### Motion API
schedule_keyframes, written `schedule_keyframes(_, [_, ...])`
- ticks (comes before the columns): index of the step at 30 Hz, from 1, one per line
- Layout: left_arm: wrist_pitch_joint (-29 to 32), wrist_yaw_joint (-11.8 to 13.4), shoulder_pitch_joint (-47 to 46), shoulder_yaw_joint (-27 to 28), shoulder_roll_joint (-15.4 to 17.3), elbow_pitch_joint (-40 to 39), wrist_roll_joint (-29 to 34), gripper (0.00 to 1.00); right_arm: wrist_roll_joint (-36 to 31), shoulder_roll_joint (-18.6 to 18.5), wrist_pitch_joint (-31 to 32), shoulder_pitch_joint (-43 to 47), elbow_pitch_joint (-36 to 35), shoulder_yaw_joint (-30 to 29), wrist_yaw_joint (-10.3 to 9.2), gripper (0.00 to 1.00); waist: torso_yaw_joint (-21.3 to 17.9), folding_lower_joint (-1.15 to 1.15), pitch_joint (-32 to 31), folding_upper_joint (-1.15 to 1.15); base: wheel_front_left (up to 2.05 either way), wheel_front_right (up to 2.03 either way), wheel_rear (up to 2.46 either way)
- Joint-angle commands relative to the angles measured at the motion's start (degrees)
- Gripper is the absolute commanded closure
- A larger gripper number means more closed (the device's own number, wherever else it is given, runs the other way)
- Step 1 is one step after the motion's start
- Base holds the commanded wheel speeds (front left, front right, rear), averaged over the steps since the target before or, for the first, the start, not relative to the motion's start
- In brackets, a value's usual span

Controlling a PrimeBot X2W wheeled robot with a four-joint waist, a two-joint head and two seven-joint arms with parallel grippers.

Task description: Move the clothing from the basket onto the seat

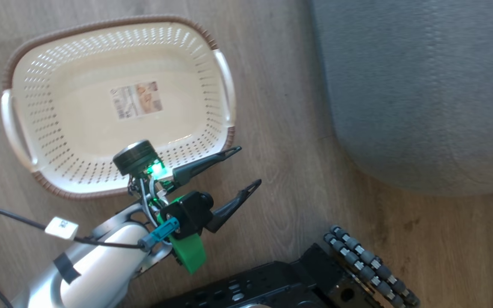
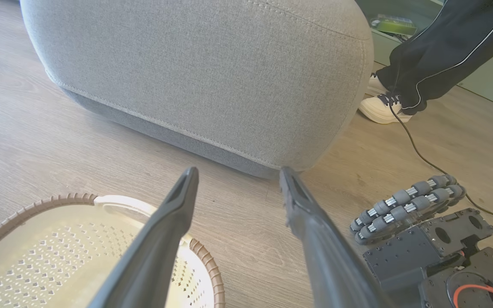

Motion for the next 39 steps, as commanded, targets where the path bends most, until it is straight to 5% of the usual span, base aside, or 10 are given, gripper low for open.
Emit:
schedule_keyframes(1, [-0.3,0.0,-0.7,1.7,-0.1,-2.0,0.5,0.00,-0.4,-2.6,0.0,-1.3,0.8,0.0,0.05,1.00,1.4,-0.01,1.1,0.00,0.00,0.00,0.00])
schedule_keyframes(11, [-0.3,0.0,-0.9,3.4,-2.2,-2.0,1.0,0.00,-0.8,-5.1,6.7,-8.1,18.7,2.6,0.05,1.00,4.5,-0.01,2.7,0.00,0.00,0.00,0.00])
schedule_keyframes(22, [-0.3,0.0,-1.1,3.9,-3.6,-3.0,1.0,0.00,1.5,-5.7,6.6,-9.3,23.9,5.8,0.05,1.00,5.2,-0.01,1.3,0.00,0.00,0.00,0.00])
schedule_keyframes(23, [-0.3,0.0,-1.1,3.9,-3.6,-3.1,1.0,0.00,1.8,-5.7,6.6,-9.2,24.1,5.9,0.05,0.93,5.1,-0.01,1.1,0.00,0.00,0.00,0.00])
schedule_keyframes(24, [-0.3,0.0,-1.0,4.0,-3.7,-3.2,1.0,0.00,1.9,-5.7,6.5,-9.1,24.4,6.2,0.05,0.57,5.1,-0.01,0.8,0.00,0.00,0.00,0.00])
schedule_keyframes(25, [-0.3,0.0,-1.0,4.0,-3.7,-3.2,1.0,0.00,2.0,-5.7,6.3,-9.0,24.5,6.6,0.05,0.05,5.0,-0.01,0.4,0.00,0.00,0.00,0.00])
schedule_keyframes(39, [-0.3,0.0,-0.3,3.2,-7.9,-3.3,-0.2,0.00,3.1,-6.3,8.8,-5.0,26.3,10.1,0.05,0.00,5.4,-0.01,-9.6,0.00,0.00,0.00,0.00])
